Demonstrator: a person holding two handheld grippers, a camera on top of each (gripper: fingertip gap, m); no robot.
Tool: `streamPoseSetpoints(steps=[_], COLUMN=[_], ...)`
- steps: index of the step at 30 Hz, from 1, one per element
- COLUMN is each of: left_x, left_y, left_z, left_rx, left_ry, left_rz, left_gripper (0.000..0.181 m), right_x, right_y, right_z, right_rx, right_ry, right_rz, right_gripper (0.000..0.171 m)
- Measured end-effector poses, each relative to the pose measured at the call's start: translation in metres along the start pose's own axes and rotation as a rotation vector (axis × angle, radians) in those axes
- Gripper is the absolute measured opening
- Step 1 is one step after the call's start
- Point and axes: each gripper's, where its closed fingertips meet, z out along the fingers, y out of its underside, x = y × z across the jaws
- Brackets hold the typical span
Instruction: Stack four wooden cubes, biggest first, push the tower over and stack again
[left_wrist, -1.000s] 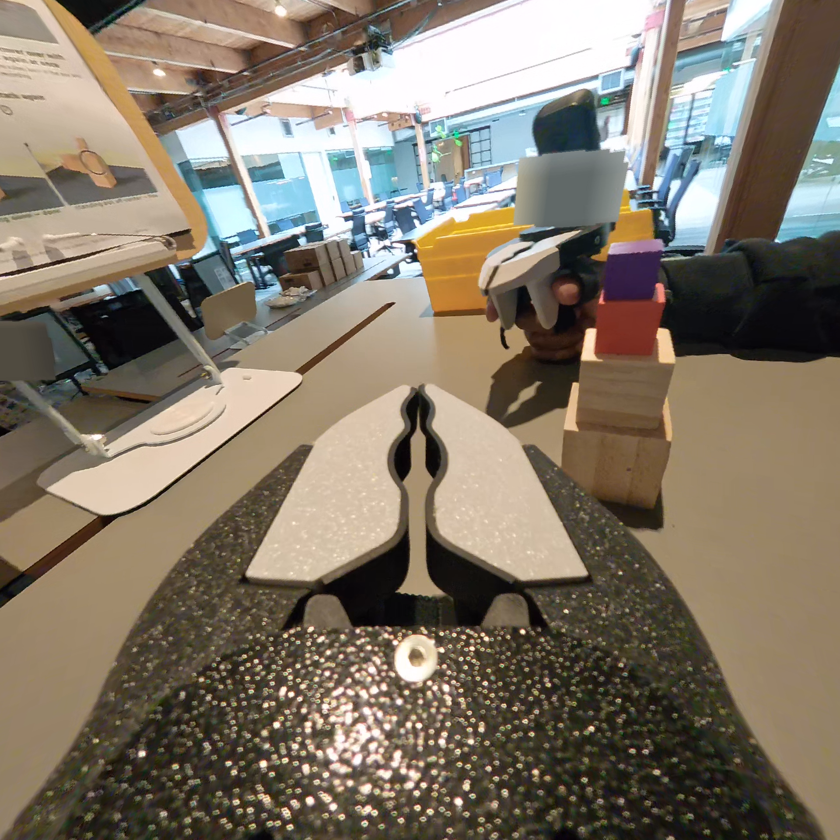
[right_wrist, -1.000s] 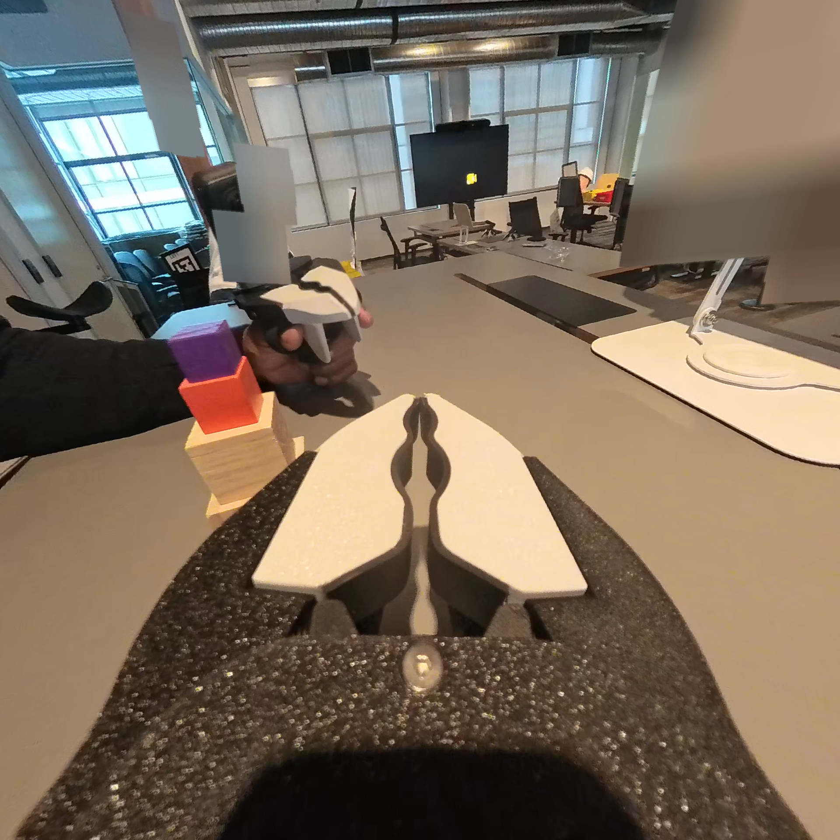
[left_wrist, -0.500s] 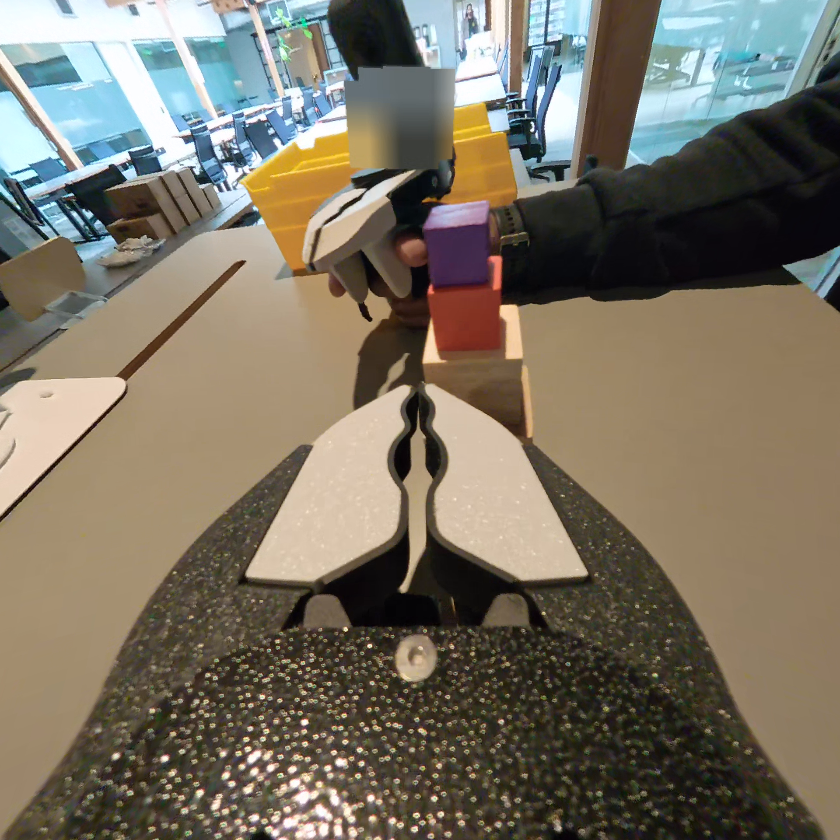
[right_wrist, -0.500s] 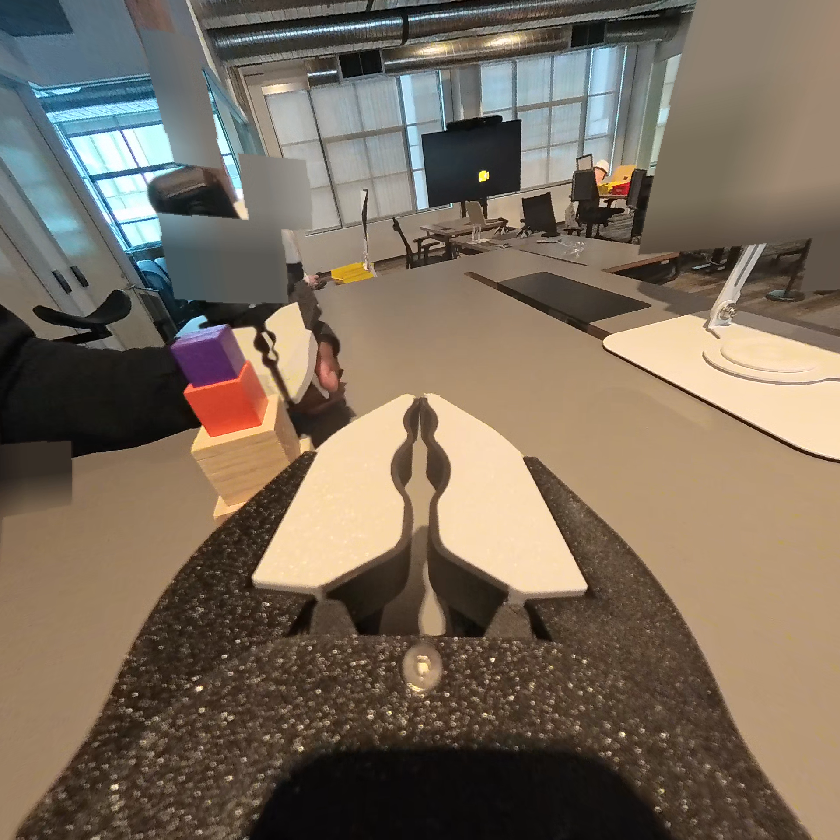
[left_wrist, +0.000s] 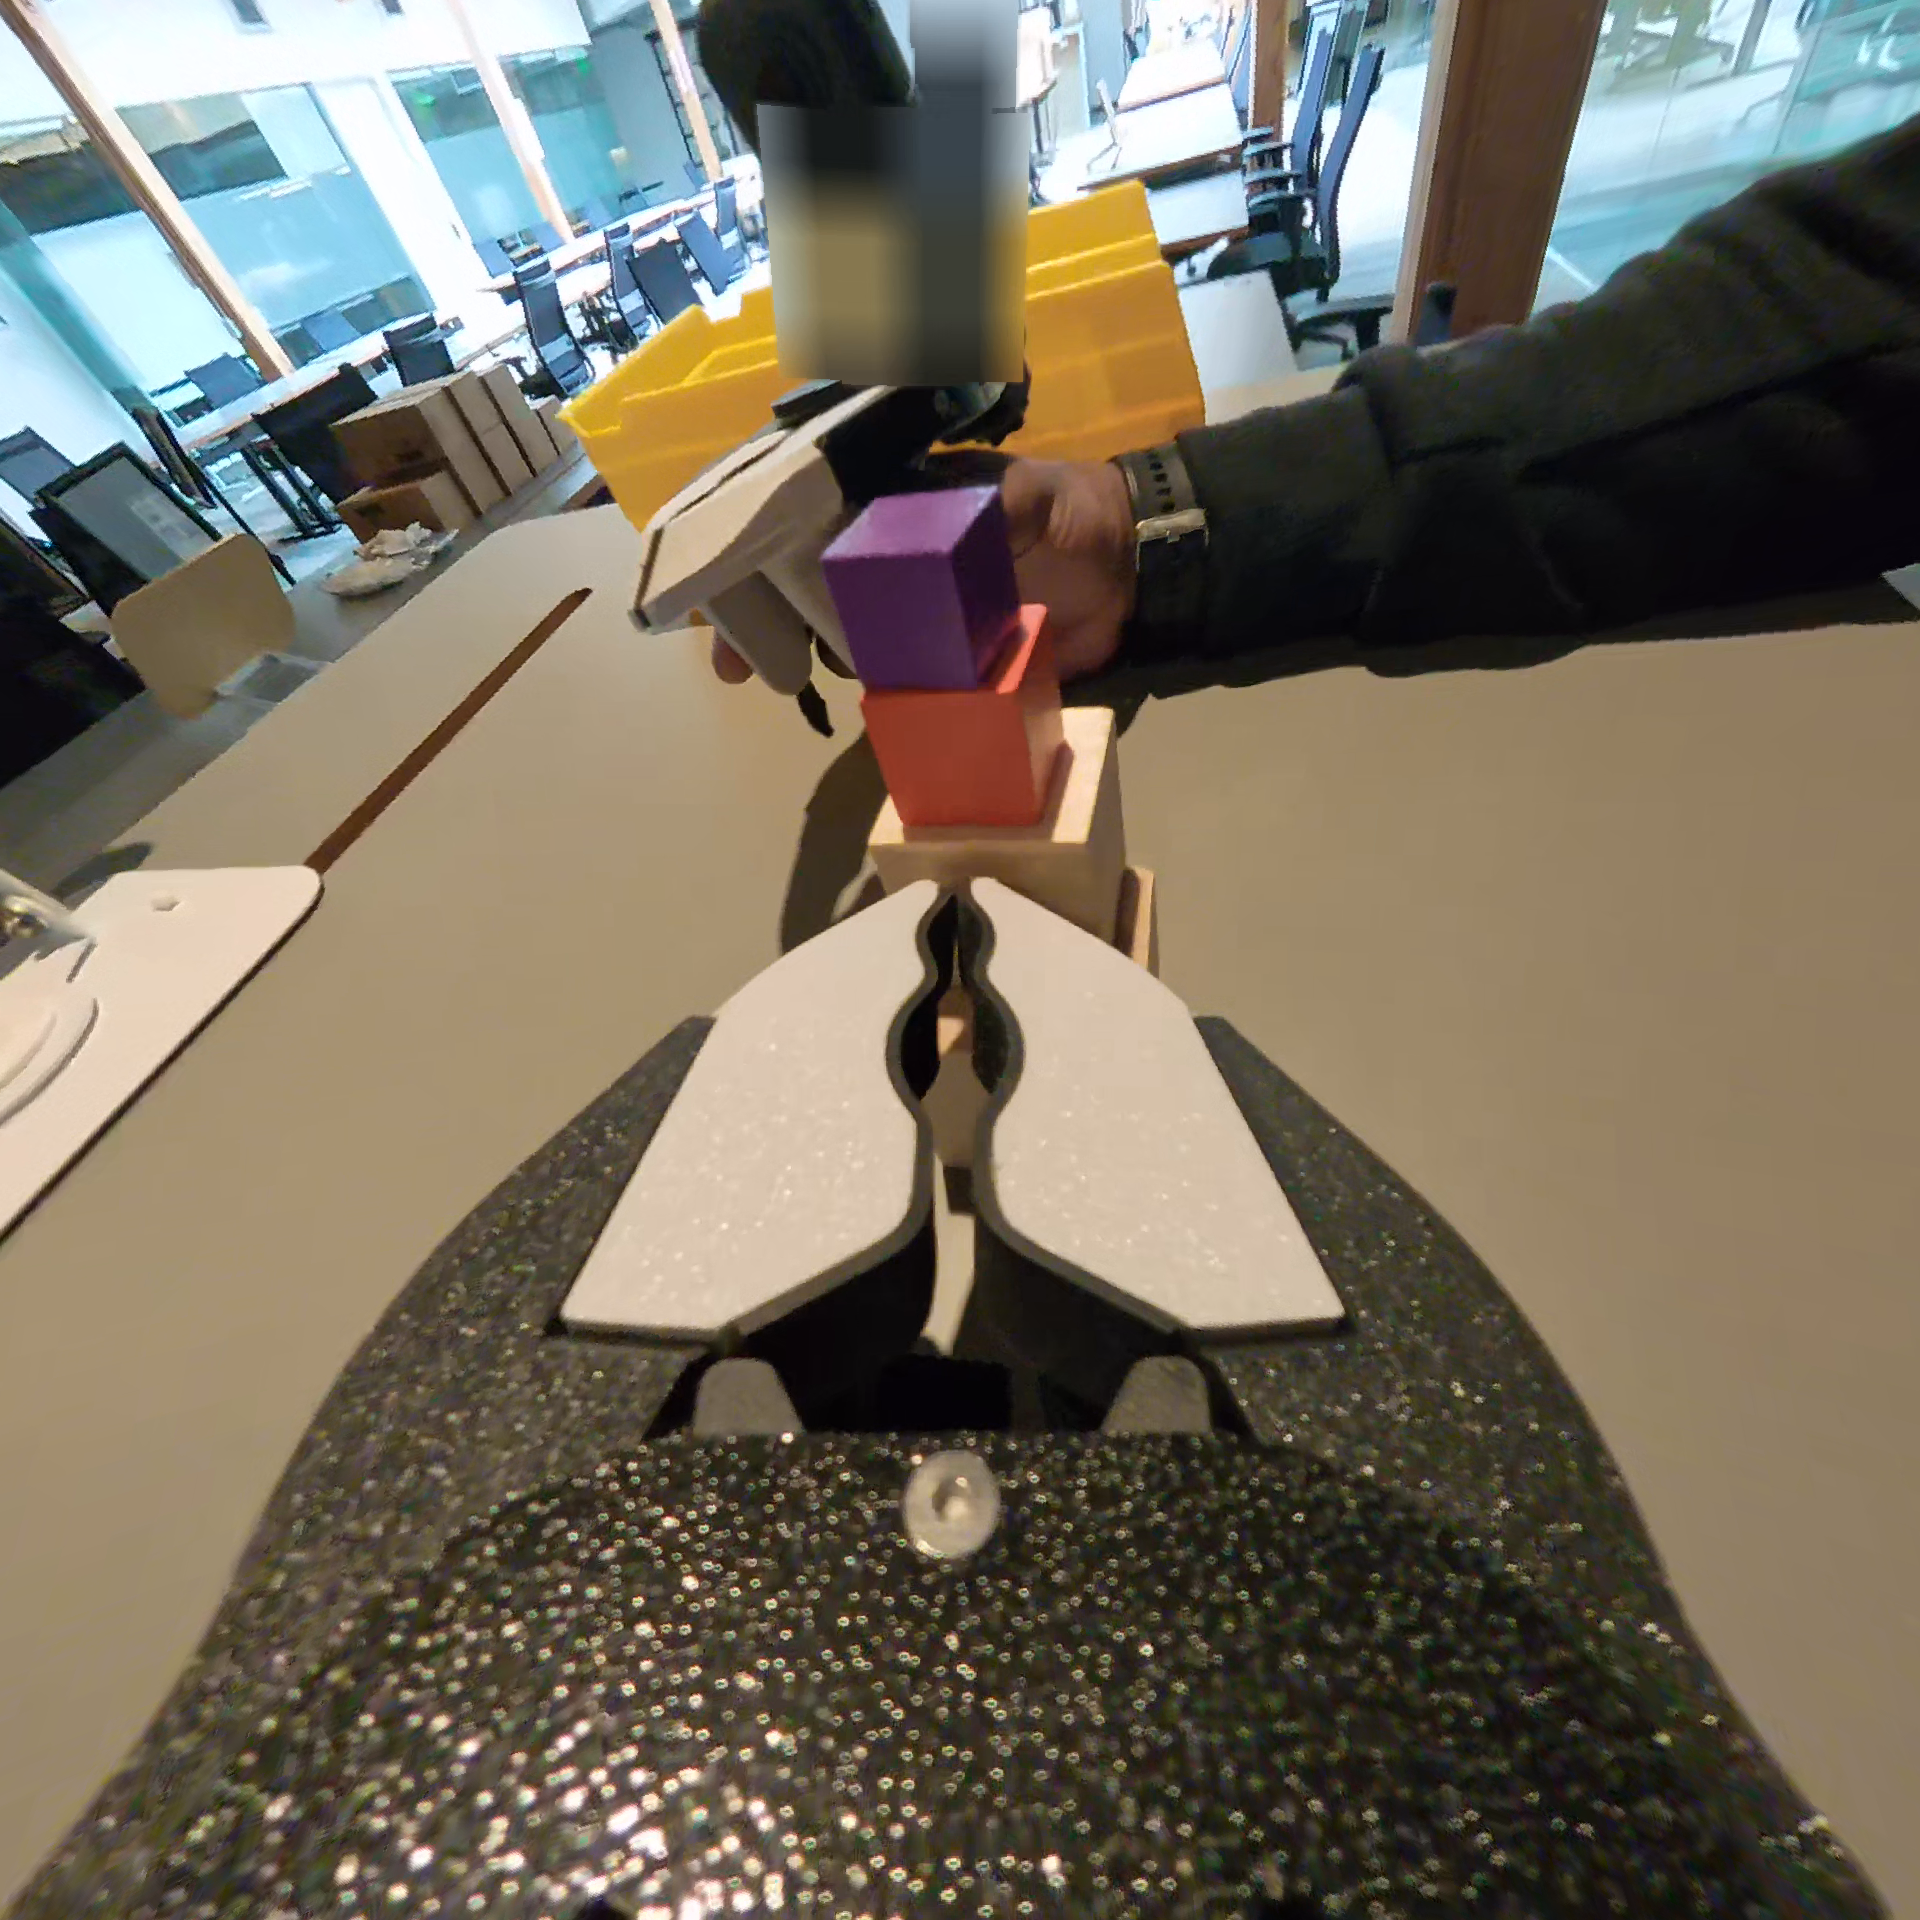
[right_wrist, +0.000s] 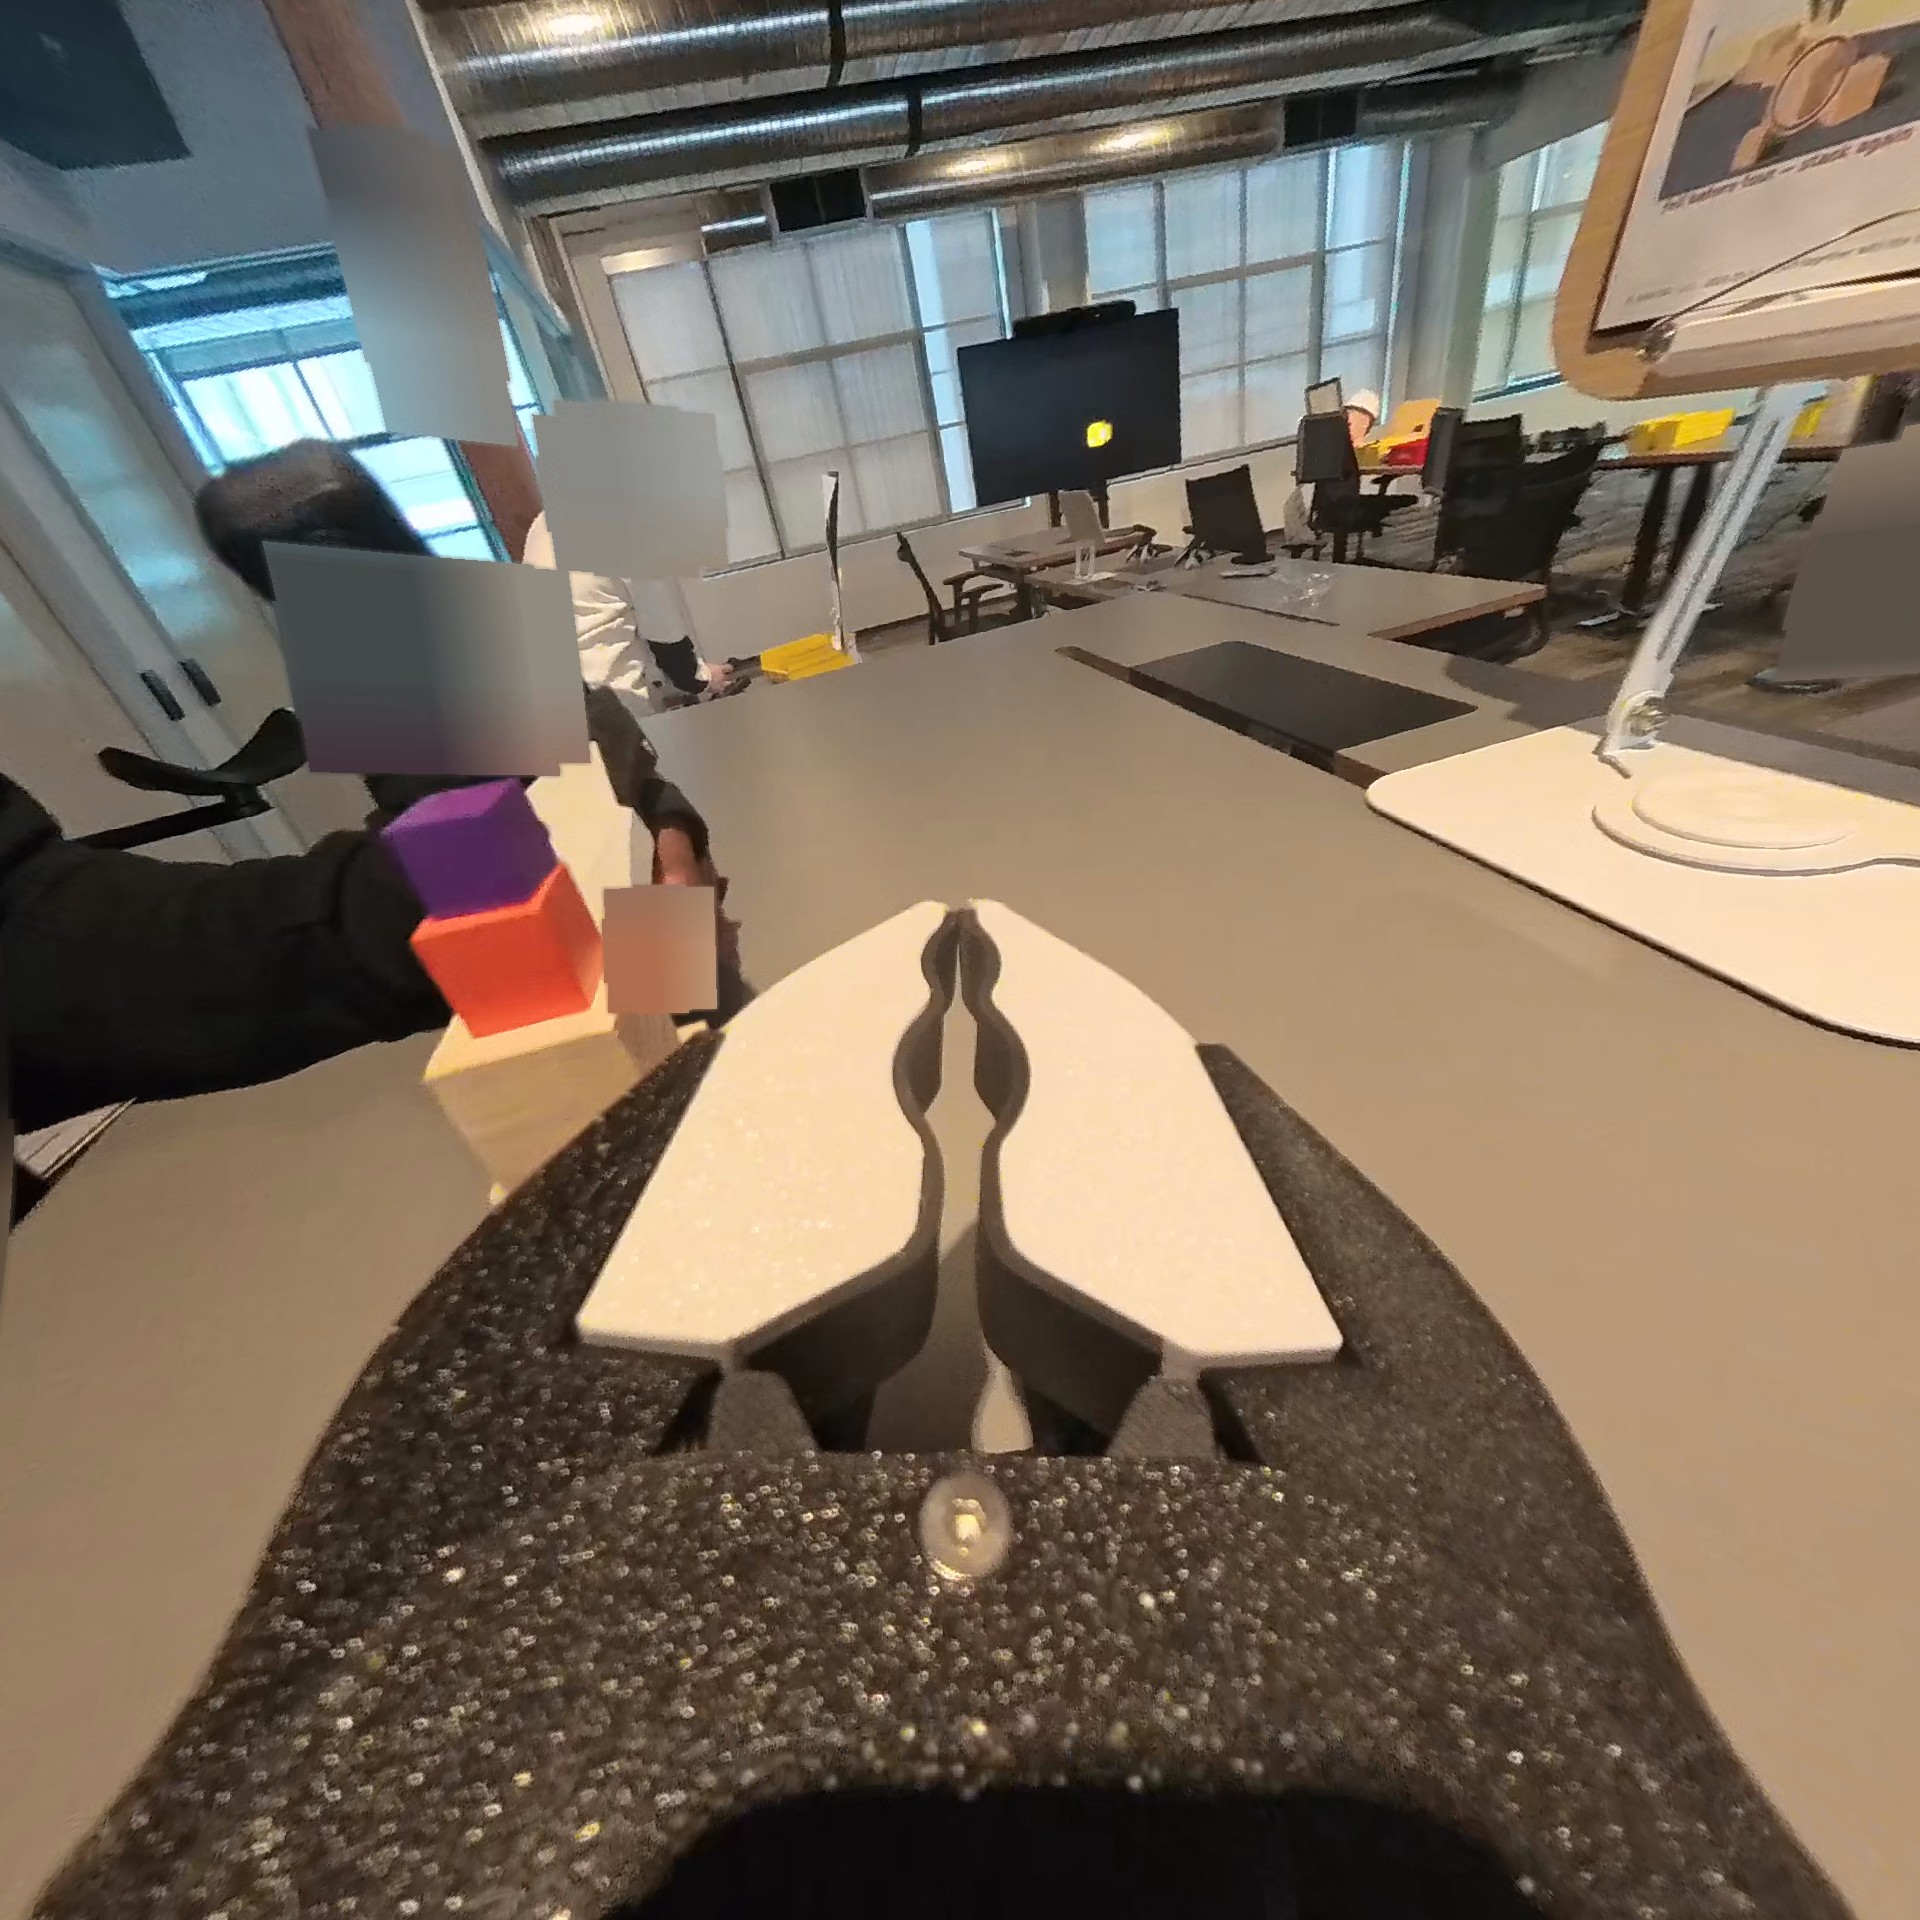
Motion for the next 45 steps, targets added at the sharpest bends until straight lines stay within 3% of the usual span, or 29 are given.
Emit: streamPoseSetpoints(steps=[7, 11, 14, 18, 23, 27, 30, 35, 42, 45], left_x=[0.004, -0.024, -0.053, -0.072, -0.082, -0.079, -0.076, -0.071, -0.067, -0.067], left_y=[-0.022, -0.017, -0.007, -0.006, -0.013, -0.013, -0.012, -0.013, -0.012, -0.012], left_z=[0.033, 0.017, -0.011, -0.046, -0.063, -0.062, -0.06, -0.058, -0.055, -0.055], left_rx=[-0.1, -0.083, 0.028, 0.224, 0.35, 0.35, 0.335, 0.321, 0.308, 0.307], left_ry=[0.002, -0.136, -0.261, -0.289, -0.251, -0.234, -0.222, -0.198, -0.175, -0.173], left_rz=[0.127, 0.093, 0.031, -0.124, -0.254, -0.257, -0.249, -0.221, -0.216, -0.216], left_gripper=[0.0, 0.0, 0.013, 0.033, 0.034, 0.033, 0.03, 0.008, 0.0, 0.0], right_x=[0.031, 0.038, 0.027, 0.002, -0.027, -0.036, -0.036, -0.037, -0.035, -0.034], right_y=[-0.026, -0.039, -0.033, -0.011, 0.022, 0.037, 0.044, 0.056, 0.083, 0.096], right_z=[-0.041, -0.066, -0.067, -0.061, -0.048, -0.039, -0.035, -0.034, -0.031, -0.026], right_rx=[0.077, 0.09, 0.011, -0.171, -0.366, -0.461, -0.481, -0.55, -0.71, -0.772], right_ry=[0.167, 0.257, 0.218, 0.109, -0.048, -0.087, -0.093, -0.096, -0.078, -0.07], right_rz=[-0.062, -0.13, -0.186, -0.298, -0.32, -0.327, -0.329, -0.342, -0.344, -0.37], right_gripper=[0.0, 0.0, 0.0, 0.0, 0.019, 0.032, 0.033, 0.033, 0.063, 0.053])
